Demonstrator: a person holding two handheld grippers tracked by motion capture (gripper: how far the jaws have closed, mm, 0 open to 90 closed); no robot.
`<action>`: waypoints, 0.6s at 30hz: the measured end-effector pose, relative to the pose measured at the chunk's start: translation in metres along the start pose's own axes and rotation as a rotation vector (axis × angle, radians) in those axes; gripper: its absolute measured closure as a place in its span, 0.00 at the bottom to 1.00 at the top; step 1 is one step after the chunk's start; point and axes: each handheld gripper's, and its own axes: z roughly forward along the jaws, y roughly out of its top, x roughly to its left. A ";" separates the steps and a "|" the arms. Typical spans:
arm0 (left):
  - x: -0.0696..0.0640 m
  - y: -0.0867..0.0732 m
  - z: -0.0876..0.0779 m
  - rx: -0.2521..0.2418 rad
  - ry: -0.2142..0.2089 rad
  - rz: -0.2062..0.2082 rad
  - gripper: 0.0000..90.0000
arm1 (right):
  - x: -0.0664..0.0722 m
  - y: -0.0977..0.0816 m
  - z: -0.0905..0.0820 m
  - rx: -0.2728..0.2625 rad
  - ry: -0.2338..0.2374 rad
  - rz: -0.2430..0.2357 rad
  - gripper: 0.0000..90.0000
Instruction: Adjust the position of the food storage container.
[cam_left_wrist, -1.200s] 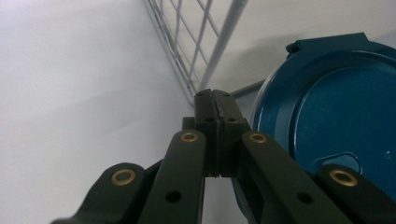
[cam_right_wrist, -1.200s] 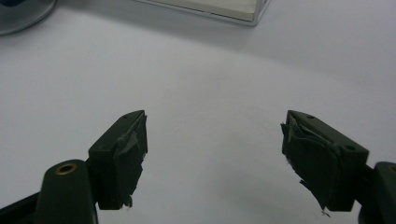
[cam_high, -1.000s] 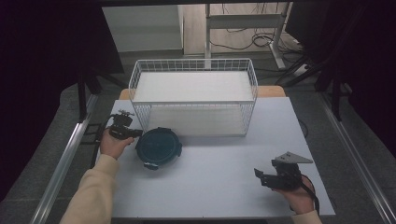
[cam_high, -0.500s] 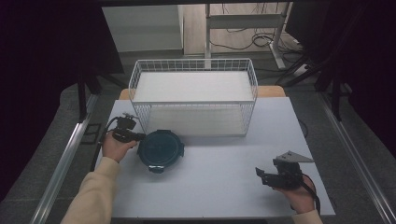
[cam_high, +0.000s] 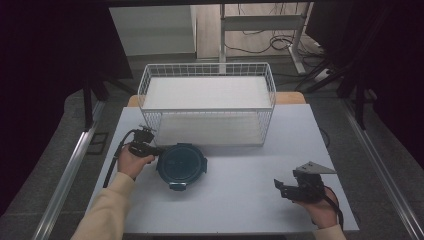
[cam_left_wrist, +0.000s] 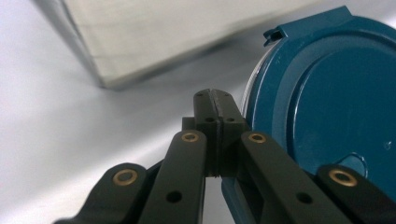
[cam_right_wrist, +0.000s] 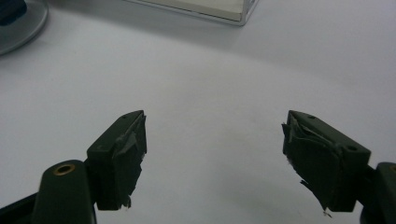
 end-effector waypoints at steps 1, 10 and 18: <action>-0.002 -0.001 0.000 -0.009 -0.005 0.001 1.00 | 0.000 0.000 0.000 0.000 0.000 0.000 0.24; -0.014 -0.002 0.002 -0.007 -0.014 0.027 1.00 | 0.000 0.000 0.000 -0.007 -0.006 -0.001 0.24; -0.026 -0.003 0.005 -0.012 -0.035 0.030 1.00 | 0.000 0.000 0.000 -0.002 -0.007 0.000 0.24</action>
